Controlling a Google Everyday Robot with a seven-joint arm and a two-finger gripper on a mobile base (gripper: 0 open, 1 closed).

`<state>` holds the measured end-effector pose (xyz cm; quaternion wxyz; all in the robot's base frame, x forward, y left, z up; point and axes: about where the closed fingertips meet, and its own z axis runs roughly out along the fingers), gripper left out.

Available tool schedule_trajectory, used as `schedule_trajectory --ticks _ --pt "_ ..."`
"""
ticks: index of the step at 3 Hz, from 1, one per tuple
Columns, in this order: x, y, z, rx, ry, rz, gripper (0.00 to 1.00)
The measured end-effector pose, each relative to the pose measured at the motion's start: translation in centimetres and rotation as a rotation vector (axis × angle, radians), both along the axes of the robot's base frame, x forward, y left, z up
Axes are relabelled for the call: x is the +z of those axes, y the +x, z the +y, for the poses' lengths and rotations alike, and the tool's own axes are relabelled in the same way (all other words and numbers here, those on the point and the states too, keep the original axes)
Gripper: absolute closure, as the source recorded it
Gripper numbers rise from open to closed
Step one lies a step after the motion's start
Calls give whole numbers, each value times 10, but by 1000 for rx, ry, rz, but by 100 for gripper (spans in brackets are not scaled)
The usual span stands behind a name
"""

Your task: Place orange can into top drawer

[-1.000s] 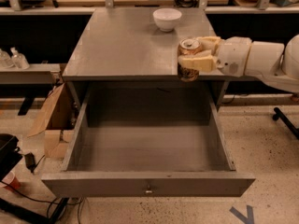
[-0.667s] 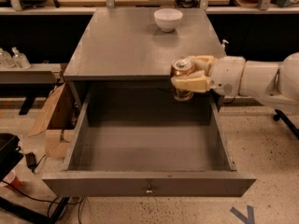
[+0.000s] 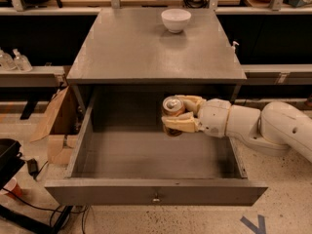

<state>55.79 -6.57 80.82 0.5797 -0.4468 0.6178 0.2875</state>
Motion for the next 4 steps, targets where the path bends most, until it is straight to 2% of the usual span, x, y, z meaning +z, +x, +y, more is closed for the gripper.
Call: schedule_trajectory --ticks 1,3,4 --pt "0 0 0 0 0 0 100" --pt "-74 52 99 105 82 61 100" --pt "-106 64 130 117 99 67 100"
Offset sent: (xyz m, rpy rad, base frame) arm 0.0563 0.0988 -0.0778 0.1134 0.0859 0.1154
